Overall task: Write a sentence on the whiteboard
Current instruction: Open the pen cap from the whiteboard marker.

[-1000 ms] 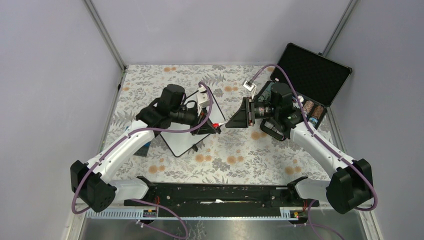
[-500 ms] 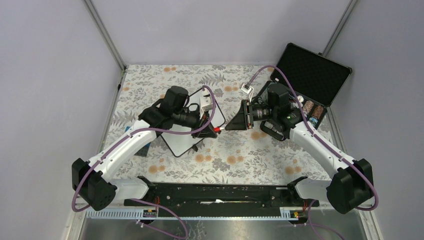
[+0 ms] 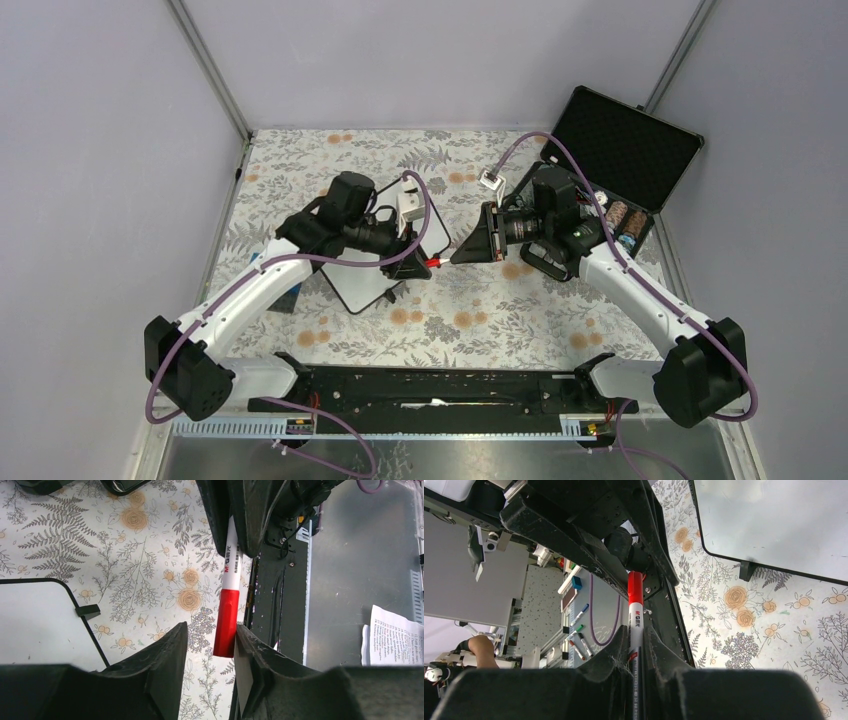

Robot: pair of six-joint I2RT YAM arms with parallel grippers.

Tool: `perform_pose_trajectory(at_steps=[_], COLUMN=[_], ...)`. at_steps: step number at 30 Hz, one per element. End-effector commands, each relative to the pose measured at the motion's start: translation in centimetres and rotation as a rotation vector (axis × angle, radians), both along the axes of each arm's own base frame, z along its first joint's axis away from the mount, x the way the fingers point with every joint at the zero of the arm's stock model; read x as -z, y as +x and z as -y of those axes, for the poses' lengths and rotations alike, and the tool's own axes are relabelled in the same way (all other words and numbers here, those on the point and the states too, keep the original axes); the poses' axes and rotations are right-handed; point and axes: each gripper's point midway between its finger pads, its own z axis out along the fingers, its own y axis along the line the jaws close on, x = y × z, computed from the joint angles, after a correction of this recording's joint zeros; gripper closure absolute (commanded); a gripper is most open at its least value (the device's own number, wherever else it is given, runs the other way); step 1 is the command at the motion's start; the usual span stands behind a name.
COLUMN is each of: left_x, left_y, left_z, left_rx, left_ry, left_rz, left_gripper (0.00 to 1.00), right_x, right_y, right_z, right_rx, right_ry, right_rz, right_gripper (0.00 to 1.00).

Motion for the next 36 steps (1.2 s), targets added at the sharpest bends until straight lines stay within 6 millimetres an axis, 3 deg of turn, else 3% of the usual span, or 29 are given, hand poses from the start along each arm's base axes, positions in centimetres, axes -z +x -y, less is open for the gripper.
perform_pose_trajectory(at_steps=[1,8,11,16,21,28,31,36], left_x=[-2.5,-2.8,-2.6,-2.2,-0.2,3.1,4.4,8.4], left_y=[0.2,-0.4,-0.6,-0.6,-0.5,-0.6,-0.5,0.0], left_z=[0.1,0.8,1.1,1.1,0.3,-0.8,-1.0,-0.5], left_rx=[0.010,0.063,0.082,0.086,0.057,0.036,0.032,0.023], left_ry=[-0.057,-0.099,-0.111,-0.103,-0.048,0.042,0.074,0.186], left_rz=[0.068,0.031,0.008,0.004,0.005,-0.005,-0.009,-0.002], left_gripper=[0.57,0.58,0.64,1.00,1.00,1.00,1.00,1.00], right_x=[-1.5,-1.8,-1.7,-1.8,-2.3,-3.5,-3.4,-2.3], right_y=[-0.1,-0.3,-0.4,-0.2,1.7,4.7,5.6,7.3], right_z=[-0.2,-0.2,-0.2,0.2,2.1,6.5,8.3,11.3], right_rx=[-0.010,-0.022,-0.025,-0.017,0.053,0.182,0.230,0.340], right_ry=[0.017,0.025,0.025,0.028,0.039,0.037,0.019,-0.004], right_rz=[0.058,0.060,0.061,0.062,0.066,0.100,0.126,0.111], right_gripper=[1.00,1.00,1.00,1.00,1.00,1.00,1.00,1.00])
